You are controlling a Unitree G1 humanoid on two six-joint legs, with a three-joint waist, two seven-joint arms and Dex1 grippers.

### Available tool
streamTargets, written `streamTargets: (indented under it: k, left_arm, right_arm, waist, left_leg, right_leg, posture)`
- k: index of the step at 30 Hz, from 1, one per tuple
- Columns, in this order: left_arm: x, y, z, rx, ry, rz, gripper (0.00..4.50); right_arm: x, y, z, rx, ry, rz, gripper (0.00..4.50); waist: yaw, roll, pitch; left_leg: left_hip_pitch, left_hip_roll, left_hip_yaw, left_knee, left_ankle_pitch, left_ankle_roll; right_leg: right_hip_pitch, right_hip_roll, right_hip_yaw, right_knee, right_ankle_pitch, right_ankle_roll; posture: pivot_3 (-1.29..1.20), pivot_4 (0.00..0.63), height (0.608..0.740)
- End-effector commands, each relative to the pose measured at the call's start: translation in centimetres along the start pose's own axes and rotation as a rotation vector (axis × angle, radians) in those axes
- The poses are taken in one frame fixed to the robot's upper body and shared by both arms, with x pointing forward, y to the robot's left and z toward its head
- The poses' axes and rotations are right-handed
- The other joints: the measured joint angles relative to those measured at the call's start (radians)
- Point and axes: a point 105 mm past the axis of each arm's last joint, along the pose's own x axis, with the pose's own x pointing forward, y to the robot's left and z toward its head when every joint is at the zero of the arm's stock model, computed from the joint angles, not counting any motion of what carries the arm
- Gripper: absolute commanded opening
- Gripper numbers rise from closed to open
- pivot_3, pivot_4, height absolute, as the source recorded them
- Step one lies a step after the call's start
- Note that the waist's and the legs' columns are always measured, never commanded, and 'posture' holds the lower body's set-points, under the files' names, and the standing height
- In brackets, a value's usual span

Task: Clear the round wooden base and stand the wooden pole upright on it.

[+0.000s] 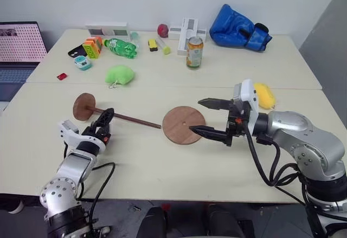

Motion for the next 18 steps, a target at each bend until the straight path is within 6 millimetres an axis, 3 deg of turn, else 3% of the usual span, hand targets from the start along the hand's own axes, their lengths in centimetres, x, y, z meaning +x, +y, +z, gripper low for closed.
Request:
streamTargets:
  k: [1, 6, 7, 18]
  left_arm:
    - [1.3, 0.3, 1.2, 0.018, -0.025, -0.024, 4.5]
    - [2.2, 0.2, 1.5, 0.019, -0.01, -0.066, 4.5]
    - [2.3, 0.0, 1.4, 0.023, -0.003, -0.08, 4.13]
    - [3.2, -0.4, 2.1, 0.033, -0.012, -0.11, 2.22]
  right_arm:
    - [-0.4, 0.3, 1.1, -0.014, -0.04, -0.026, 4.46]
    - [-0.4, 0.7, 0.8, 0.007, -0.043, -0.038, 4.46]
    - [-0.4, 0.8, 0.8, 0.008, -0.044, -0.039, 4.5]
    - [-0.4, 0.5, 0.6, 0.025, -0.054, -0.07, 4.5]
  waist:
    - [0.0, 0.0, 0.0]
    - [0.0, 0.0, 0.0]
    - [-0.001, 0.0, 0.0]
    - [-0.002, 0.0, 0.0]
  left_leg:
    - [0.0, 0.0, 0.0, 0.0, 0.0, 0.0]
    - [0.0, 0.0, 0.0, 0.0, 0.0, 0.0]
    - [0.0, 0.0, 0.0, 0.0, 0.0, 0.0]
    - [0.0, 0.001, -0.002, 0.0, 0.0, 0.0]
  right_leg:
    - [0.0, 0.0, 0.0, 0.0, 0.0, 0.0]
    - [0.0, 0.0, -0.001, 0.0, 0.0, 0.0]
    - [0.0, 0.0, -0.001, 0.001, 0.0, 0.0]
    - [-0.001, 0.0, 0.0, 0.0, 0.0, 0.0]
  posture:
    - [0.0, 0.15, 0.74]
    - [0.0, 0.15, 0.74]
    - [0.0, 0.15, 0.74]
    - [0.0, 0.15, 0.74]
